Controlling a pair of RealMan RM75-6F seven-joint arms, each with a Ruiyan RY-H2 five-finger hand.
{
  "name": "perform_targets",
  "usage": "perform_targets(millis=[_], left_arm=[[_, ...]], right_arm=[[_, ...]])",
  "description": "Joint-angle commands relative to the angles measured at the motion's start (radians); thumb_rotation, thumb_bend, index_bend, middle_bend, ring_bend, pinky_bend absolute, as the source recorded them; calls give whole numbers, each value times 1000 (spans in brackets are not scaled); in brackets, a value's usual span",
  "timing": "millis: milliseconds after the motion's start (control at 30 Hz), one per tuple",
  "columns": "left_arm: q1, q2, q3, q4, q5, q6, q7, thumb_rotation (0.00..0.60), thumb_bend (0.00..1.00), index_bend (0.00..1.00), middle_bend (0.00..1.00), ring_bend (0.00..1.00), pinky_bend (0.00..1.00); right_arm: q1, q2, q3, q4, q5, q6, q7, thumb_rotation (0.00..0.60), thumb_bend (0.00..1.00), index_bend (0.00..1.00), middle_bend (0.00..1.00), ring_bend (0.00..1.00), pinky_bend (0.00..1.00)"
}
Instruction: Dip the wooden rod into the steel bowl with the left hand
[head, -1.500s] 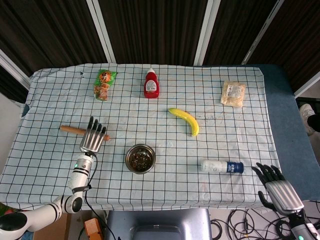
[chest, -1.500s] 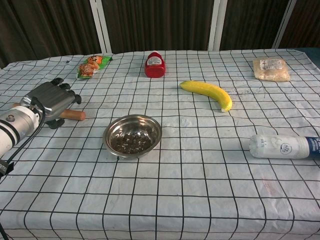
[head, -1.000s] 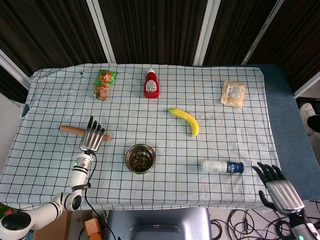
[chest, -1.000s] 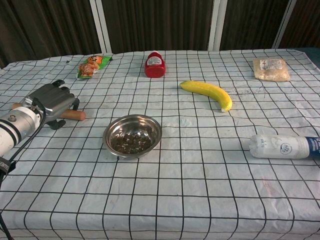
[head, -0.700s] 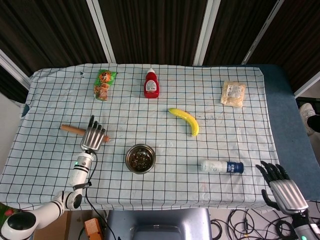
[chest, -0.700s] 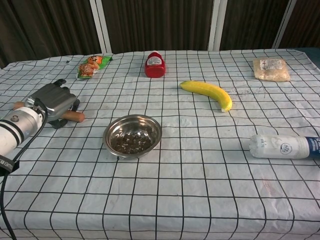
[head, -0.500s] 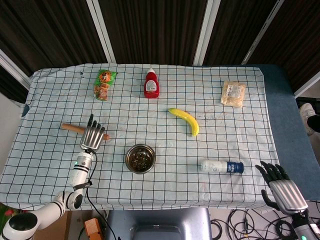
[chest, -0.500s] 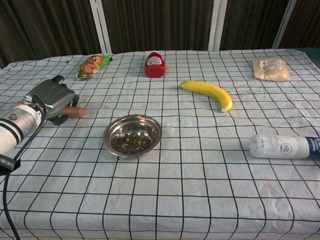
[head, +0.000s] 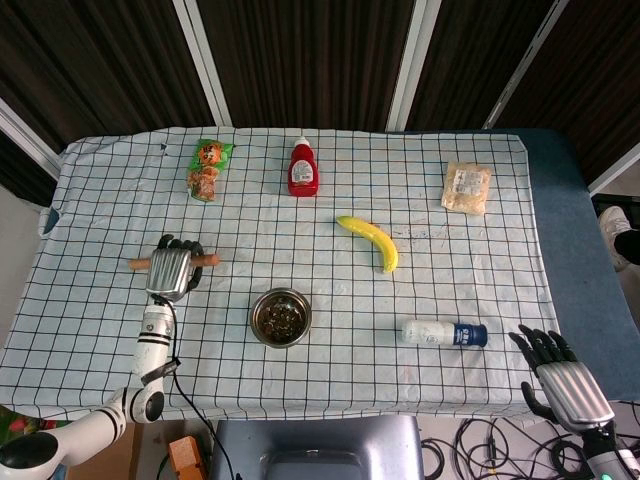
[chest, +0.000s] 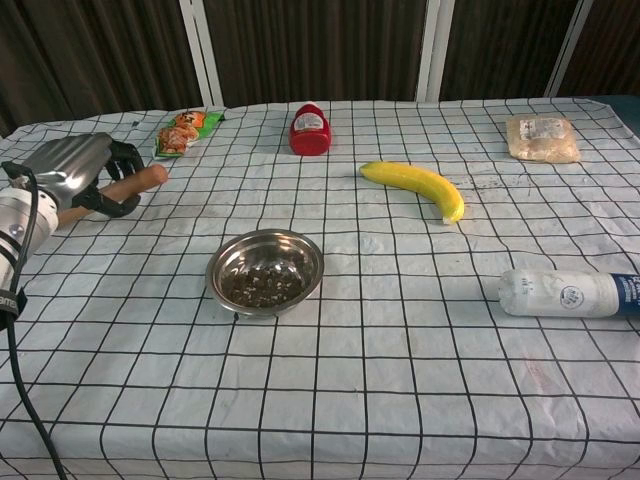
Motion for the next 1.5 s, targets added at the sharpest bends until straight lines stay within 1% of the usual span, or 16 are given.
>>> perform_targets(millis=[33,133,233,300,400,567,733,900,1067,1200,1300,1367,1433,1500], left_arm=[[42,23,-130,-85,-34,83,-282,600,552,674,584,385,322],[61,61,-181,-153,-71,72,-369,600,562,673,586,386,359],[94,130,-225,-288,-137,6,-452,600,567,673,591,390,387],[114,165,-236,-351,-151,-2,-472,600,576,673,592,391,390],[134,182,-244,-402,-153,8,-518,600,585,673,592,391,391],[165,207,-263,-473,-184,-23,-619,600,588,669,583,389,394],[189,208,-250,-464,-185,-51,-701,600,584,664,576,378,390],[197,191,-243,-415,-163,-62,-788,600,584,661,570,368,379],[208,186,-228,-364,-112,-70,-896,600,552,651,559,327,333],[217,193,-229,-349,-107,-104,-983,600,537,627,545,286,291],[219,196,-232,-321,-107,-134,-1046,600,499,559,500,248,247],[221,203,-238,-316,-111,-160,-1091,600,457,472,456,221,217],[222,210,-245,-314,-118,-185,-1126,600,421,415,428,207,201],[221,222,-254,-313,-127,-217,-1162,600,394,380,409,200,195]], right_arm=[[0,-2,-1,1,-2,-1,-3,600,483,0,0,0,0],[-1,-3,0,1,1,-1,-6,600,483,0,0,0,0],[0,-6,2,1,8,-5,-12,600,483,0,0,0,0],[2,-9,1,0,8,-9,-18,600,483,0,0,0,0],[3,-13,1,-2,7,-13,-27,600,483,0,0,0,0],[7,-17,3,-5,13,-20,-36,600,483,0,0,0,0],[10,-18,4,-7,16,-26,-39,600,483,0,0,0,0],[12,-18,5,-9,19,-27,-40,600,484,0,0,0,0],[14,-20,8,-9,26,-32,-44,600,483,0,0,0,0],[15,-21,8,-11,29,-33,-47,600,483,0,0,0,0],[14,-20,9,-13,27,-29,-47,600,483,0,0,0,0],[14,-20,9,-13,28,-28,-46,600,483,0,0,0,0],[14,-20,9,-12,28,-28,-46,600,483,0,0,0,0],[15,-19,9,-12,28,-29,-46,600,483,0,0,0,0]])
